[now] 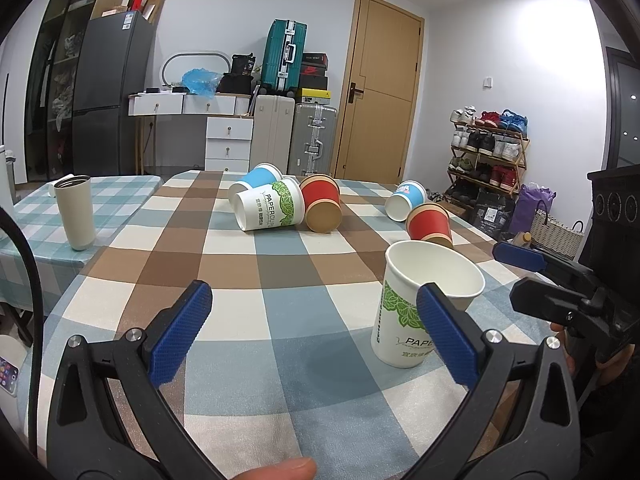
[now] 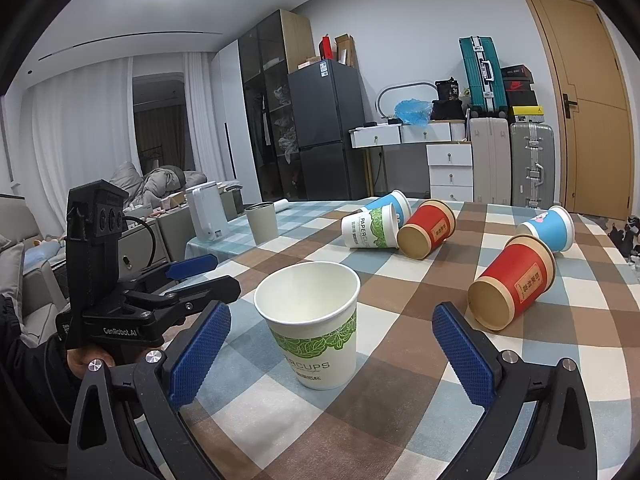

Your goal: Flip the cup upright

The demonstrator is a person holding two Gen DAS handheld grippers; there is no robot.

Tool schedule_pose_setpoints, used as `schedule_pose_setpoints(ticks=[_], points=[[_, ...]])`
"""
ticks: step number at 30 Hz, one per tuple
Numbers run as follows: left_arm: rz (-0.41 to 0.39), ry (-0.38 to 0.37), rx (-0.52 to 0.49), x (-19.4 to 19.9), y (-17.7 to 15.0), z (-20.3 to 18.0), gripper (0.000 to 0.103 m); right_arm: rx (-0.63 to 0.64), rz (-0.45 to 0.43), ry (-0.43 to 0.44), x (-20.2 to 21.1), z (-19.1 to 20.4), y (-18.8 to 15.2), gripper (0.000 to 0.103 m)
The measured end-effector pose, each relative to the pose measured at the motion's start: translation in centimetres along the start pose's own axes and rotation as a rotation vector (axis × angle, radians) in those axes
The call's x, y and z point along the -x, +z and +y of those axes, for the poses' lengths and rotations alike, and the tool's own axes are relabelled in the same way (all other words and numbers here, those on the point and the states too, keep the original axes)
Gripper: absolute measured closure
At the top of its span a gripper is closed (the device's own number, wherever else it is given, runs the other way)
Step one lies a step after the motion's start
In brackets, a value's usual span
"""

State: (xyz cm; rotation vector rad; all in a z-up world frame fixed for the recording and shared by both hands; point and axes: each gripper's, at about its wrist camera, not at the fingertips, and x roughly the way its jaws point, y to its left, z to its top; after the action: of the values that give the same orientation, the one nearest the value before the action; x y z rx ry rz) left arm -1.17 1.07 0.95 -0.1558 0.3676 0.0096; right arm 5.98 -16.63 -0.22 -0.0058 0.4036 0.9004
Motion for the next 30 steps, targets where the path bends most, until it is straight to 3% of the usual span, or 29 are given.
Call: schedule_pose_setpoints(ticks=[30], points=[[-0.001,-0.001,0.000,0.03,-0.08,-0.11,0.001,0.000,0.005,0.006,-0.03,-0.18,-0.03,0.000]])
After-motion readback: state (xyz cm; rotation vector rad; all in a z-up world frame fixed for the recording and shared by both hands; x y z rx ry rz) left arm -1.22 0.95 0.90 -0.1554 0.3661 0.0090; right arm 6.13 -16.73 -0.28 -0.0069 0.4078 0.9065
